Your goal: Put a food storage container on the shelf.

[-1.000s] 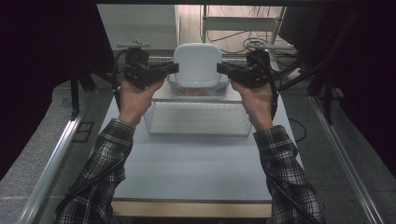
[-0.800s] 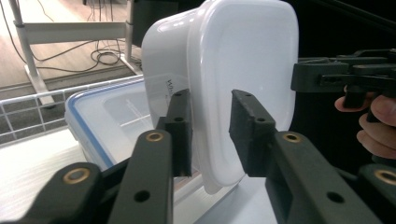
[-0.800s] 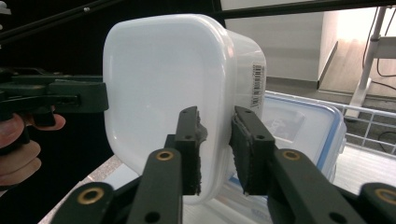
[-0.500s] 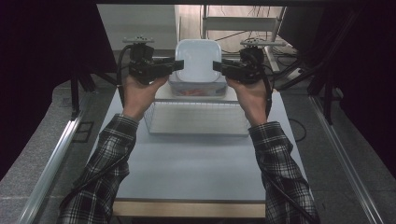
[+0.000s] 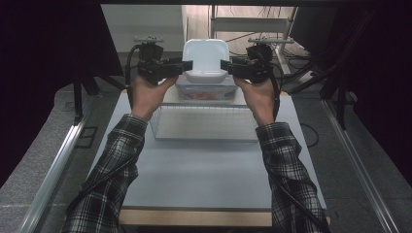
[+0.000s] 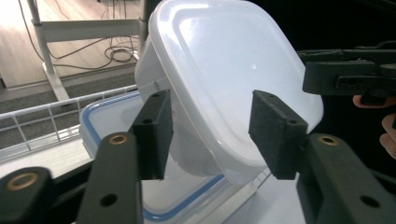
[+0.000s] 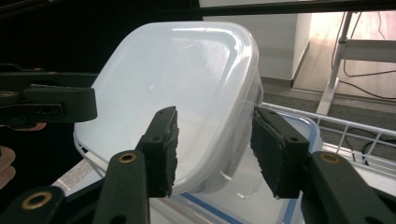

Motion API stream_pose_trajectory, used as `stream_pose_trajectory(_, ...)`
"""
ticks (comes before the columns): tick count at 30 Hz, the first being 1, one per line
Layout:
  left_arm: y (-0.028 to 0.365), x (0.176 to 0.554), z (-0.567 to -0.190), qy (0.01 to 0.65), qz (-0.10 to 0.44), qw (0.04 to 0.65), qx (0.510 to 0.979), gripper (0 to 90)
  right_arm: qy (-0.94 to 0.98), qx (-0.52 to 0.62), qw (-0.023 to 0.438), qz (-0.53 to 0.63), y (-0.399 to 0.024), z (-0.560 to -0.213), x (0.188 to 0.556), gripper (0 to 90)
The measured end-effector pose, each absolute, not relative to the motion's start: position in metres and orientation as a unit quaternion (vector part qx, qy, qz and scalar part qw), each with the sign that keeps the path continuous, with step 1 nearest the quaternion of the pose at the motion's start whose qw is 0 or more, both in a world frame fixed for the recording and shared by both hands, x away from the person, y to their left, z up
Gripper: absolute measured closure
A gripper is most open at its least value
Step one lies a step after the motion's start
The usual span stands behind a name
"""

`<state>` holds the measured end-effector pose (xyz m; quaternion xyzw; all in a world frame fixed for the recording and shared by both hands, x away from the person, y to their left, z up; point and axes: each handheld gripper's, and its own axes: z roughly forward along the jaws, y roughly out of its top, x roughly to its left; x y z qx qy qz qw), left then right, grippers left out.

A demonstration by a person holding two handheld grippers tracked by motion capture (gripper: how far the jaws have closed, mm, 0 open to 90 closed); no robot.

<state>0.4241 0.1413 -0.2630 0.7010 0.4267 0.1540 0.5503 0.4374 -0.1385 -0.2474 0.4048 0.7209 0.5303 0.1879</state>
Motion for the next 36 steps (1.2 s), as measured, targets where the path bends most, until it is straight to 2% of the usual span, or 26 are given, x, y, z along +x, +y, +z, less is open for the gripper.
stream_pose_trajectory(10,0.139,0.438,-0.258,0.437,0.178,0.535,0.701,42.3,0.705,0.421,0.207,0.532,-0.136,-0.248,0.448,46.3)
stream_pose_trajectory(17,0.144,0.436,-0.253,0.430,0.178,0.539,0.702,38.1,0.702,0.421,0.203,0.536,-0.139,-0.247,0.449,44.5)
stream_pose_trajectory(32,0.148,0.405,-0.263,0.383,0.171,0.521,0.743,15.0,0.732,0.374,0.169,0.545,-0.146,-0.251,0.425,28.1)
stream_pose_trajectory(36,0.147,0.397,-0.271,0.374,0.165,0.517,0.752,11.5,0.735,0.368,0.164,0.545,-0.149,-0.259,0.421,24.3)
